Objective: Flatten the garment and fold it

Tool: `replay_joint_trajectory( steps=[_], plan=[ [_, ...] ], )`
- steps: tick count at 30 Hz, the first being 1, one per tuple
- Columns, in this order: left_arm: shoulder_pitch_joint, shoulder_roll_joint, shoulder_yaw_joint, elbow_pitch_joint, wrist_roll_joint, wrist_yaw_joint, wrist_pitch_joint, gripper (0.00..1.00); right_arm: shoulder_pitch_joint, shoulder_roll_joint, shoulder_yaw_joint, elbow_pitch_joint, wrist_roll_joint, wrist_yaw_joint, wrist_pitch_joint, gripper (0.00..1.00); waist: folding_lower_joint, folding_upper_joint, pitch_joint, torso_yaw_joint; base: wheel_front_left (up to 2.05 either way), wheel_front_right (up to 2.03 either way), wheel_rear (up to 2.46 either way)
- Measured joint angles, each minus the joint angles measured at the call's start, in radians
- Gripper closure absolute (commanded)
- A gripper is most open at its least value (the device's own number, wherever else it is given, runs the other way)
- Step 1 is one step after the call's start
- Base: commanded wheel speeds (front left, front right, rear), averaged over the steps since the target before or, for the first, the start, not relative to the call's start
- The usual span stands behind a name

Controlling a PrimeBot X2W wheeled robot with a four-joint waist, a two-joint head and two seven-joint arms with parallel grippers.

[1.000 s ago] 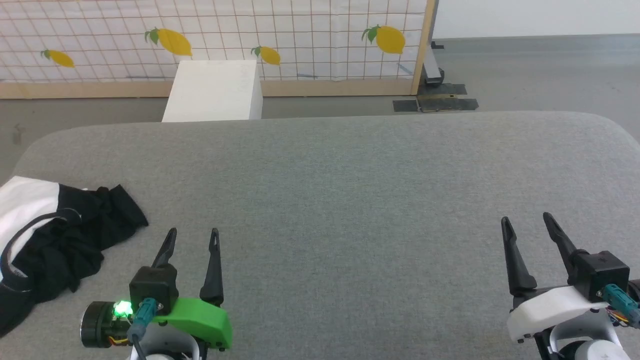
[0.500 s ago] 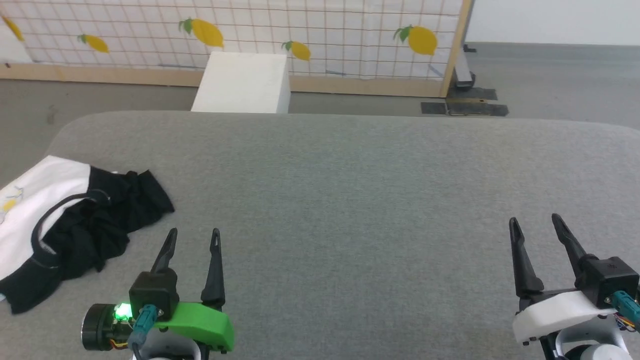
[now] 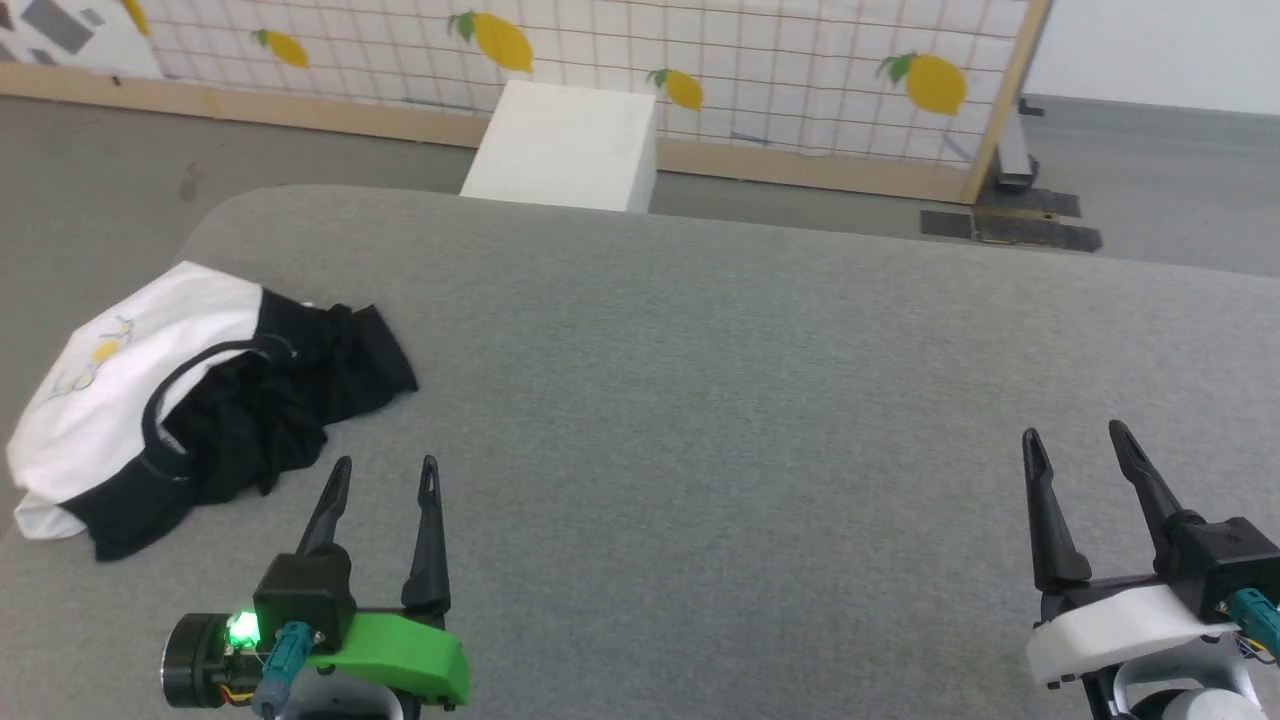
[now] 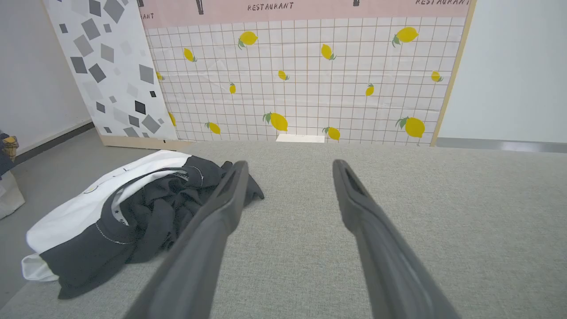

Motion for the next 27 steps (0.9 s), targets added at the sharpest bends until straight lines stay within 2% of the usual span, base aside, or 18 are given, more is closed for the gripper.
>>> replay_joint_trajectory(
  steps=[27],
  plan=[
    [0.042, 0.000, -0.028, -0.011, -0.017, 0.016, -0.061, 0.00, 0.001, 0.000, 0.042, 0.005, -0.006, 0.000, -0.061, 0.00, 0.0000, 0.0000, -0.006, 0.235, 0.00, 0.00, 0.00]
  ],
)
